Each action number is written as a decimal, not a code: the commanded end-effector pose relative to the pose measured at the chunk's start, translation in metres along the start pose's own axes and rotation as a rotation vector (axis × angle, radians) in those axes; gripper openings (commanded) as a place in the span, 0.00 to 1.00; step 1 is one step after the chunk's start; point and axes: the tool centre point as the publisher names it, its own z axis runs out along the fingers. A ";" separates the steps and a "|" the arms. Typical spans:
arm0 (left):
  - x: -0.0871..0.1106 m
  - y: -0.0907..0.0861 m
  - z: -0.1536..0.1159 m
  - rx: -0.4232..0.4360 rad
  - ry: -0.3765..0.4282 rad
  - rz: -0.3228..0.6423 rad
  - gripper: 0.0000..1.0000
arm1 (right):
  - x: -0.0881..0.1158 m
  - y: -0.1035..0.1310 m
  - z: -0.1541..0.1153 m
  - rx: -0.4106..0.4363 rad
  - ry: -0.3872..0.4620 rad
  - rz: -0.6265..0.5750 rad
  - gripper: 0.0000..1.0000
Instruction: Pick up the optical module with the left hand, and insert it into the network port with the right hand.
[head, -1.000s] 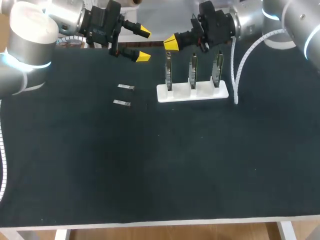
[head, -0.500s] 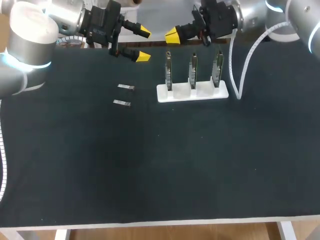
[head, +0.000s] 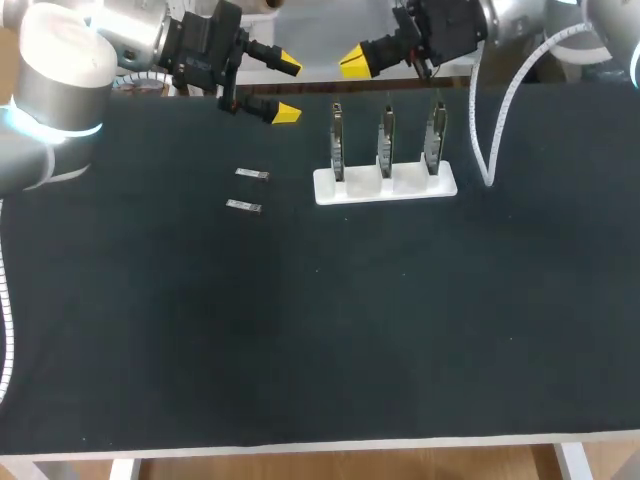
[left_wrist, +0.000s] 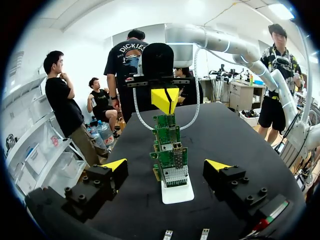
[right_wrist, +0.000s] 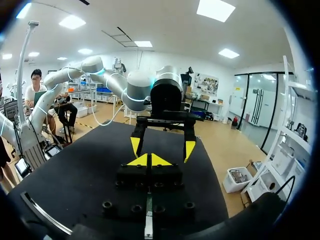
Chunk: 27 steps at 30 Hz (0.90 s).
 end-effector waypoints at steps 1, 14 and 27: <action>0.000 0.001 0.000 0.003 0.001 0.002 1.00 | -0.002 0.011 -0.009 0.028 0.008 -0.002 0.00; 0.000 0.001 0.000 0.003 0.001 0.002 1.00 | 0.006 0.021 -0.026 0.061 0.031 0.021 0.00; 0.000 0.001 0.000 0.003 0.001 0.002 1.00 | 0.006 0.021 -0.026 0.061 0.031 0.021 1.00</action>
